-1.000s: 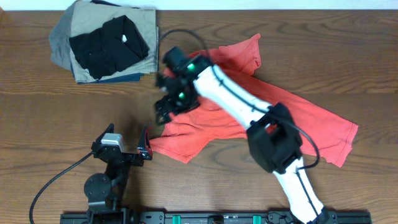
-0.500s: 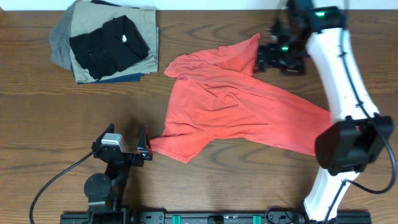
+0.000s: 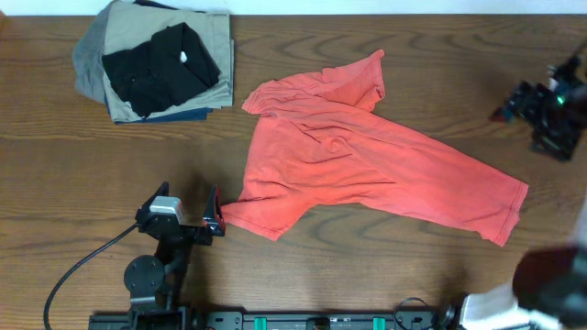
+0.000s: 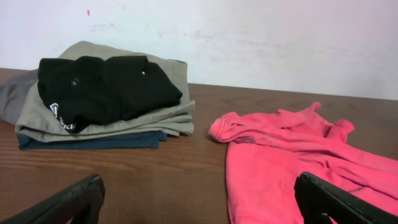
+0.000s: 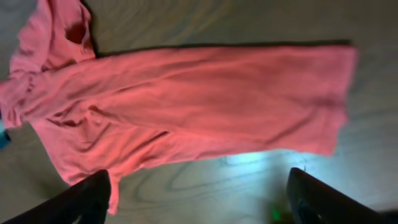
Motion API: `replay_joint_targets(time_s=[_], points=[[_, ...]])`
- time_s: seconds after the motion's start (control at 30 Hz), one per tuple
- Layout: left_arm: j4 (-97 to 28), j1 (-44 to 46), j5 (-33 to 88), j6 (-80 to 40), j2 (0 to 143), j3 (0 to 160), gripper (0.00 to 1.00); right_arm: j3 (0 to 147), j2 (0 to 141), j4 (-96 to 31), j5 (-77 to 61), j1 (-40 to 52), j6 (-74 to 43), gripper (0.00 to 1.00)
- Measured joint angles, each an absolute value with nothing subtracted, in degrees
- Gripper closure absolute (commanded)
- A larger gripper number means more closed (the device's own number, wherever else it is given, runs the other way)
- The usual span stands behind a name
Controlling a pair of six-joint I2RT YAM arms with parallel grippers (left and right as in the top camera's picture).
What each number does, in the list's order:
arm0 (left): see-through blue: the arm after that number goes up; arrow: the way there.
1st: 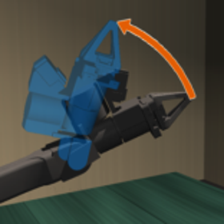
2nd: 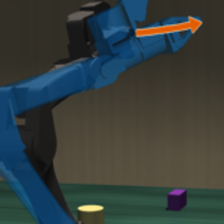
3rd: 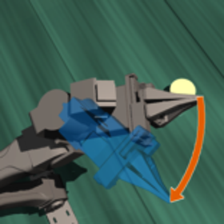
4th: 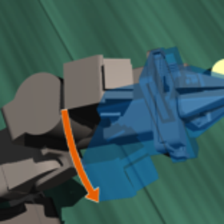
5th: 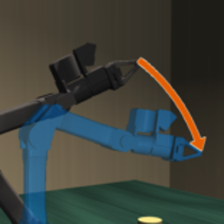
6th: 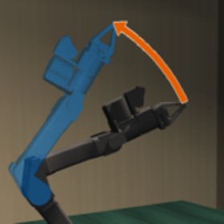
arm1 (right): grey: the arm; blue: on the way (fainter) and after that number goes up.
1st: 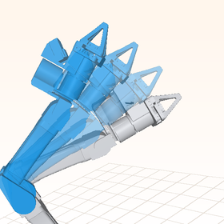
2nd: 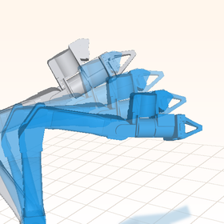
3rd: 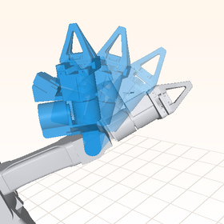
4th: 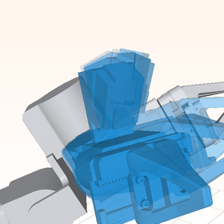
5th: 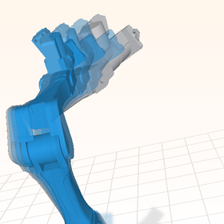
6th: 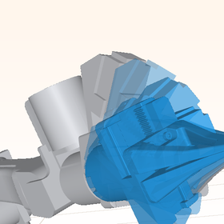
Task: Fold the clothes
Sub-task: 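Release the t-shirt and move the right gripper back right, then lower the right gripper onto the t-shirt's right hem and grasp it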
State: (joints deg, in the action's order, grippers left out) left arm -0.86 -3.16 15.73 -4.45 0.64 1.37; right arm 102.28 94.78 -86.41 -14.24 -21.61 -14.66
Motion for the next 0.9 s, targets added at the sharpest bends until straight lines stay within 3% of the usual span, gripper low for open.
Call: replay_joint_targets(time_s=[0.23, 0.4, 0.7, 0.9], points=[[-0.86, -3.16, 15.73, -4.45, 0.69, 1.37, 0.02, 78.32, 76.44, -75.53, -9.63, -22.24, -19.9, 0.01], [-0.86, -3.16, 15.75, -4.45, 0.71, 1.37, 0.02, 64.95, 72.88, -66.48, -8.45, -23.94, -23.57, 0.01], [-0.86, -3.16, 15.73, -4.45, 0.69, 1.37, 0.02, 58.7, 77.12, -62.06, -10.81, -27.99, -25.26, 0.01], [-0.86, -3.16, 15.75, -4.45, 0.69, 1.37, 0.02, 58.63, 78.63, -58.94, -5.26, -29.28, -29.34, 0.01]])
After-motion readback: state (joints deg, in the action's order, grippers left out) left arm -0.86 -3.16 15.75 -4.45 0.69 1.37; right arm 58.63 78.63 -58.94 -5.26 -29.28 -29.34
